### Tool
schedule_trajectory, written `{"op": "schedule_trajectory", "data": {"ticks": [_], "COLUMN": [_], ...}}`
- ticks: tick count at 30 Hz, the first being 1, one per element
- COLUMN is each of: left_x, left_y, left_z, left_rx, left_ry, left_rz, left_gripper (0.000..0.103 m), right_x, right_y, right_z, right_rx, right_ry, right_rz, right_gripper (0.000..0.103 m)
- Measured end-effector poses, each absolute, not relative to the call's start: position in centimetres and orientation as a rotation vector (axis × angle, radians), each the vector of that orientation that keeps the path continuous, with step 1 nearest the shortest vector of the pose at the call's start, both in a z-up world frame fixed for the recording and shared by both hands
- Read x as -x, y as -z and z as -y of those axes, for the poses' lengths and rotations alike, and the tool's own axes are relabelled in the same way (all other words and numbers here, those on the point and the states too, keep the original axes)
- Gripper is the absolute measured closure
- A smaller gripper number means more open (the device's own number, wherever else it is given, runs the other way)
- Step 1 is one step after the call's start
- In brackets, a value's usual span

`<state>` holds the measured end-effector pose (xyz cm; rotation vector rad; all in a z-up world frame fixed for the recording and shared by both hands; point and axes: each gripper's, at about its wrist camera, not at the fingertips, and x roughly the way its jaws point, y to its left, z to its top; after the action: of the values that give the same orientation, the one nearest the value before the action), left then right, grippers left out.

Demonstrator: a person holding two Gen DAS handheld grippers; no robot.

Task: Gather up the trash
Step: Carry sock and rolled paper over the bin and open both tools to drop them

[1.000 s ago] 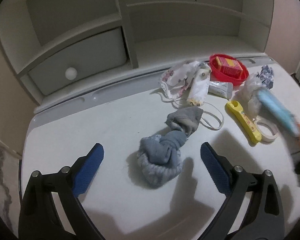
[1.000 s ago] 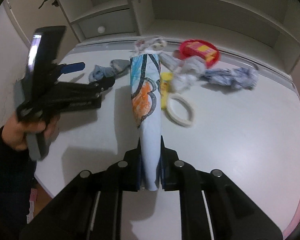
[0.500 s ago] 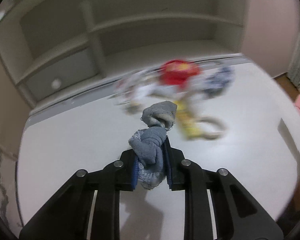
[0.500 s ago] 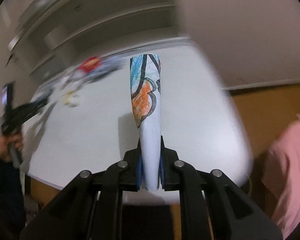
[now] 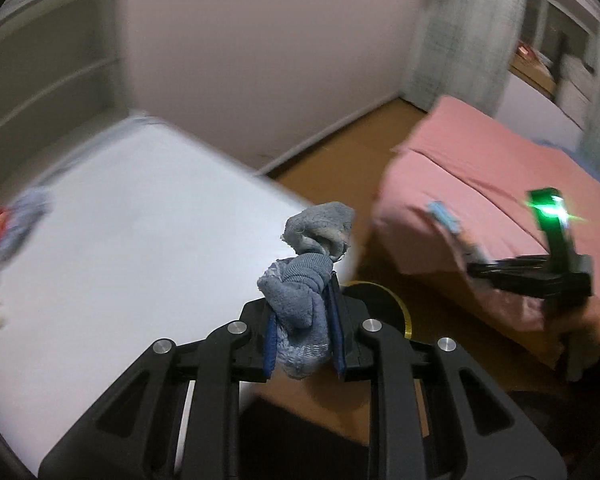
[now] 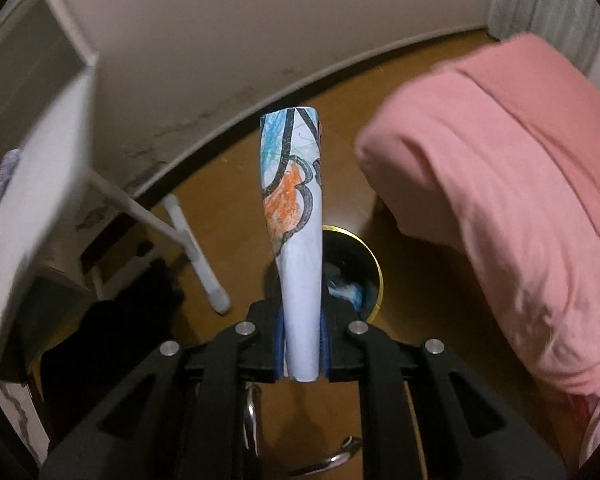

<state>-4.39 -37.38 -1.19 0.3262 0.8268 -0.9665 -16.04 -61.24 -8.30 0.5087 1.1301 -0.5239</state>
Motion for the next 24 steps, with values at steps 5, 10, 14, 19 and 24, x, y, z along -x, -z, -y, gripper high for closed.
{"op": "schedule_trajectory", "data": {"ticks": [5,10,14,19,24], "left_x": [8.4,8.9,8.6,8.1,8.0], "left_y": [5.0,8.1,9.0,9.7,10.5], "left_z": [43.7,46.5,47.8,48.4,48.7], "left_rx": [-0.397,-0.455,-0.469,-0.473,-0.481], "left_ry": [1.064,1.062,1.047,1.042,1.042], "left_rz": [-0.892,-0.946,-0.961,-0.983,-0.999], "left_gripper": [0.083,0.082,0.082,0.083,0.083], "right_x": [16.9,16.3,16.0,15.8,15.9], "right_y": [13.1,16.2,17.3,17.2,16.7], "right_z": [63.2,63.5,63.4,63.4,63.7], "right_rx": [-0.577,-0.605,-0.624,-0.631,-0.619], "right_ry": [0.532,0.510,0.498,0.495,0.506], "right_rz": [-1.197,-1.246,-1.256,-1.255,-1.214], "right_gripper": [0.089,0.089,0.089,0.089,0.034]}}
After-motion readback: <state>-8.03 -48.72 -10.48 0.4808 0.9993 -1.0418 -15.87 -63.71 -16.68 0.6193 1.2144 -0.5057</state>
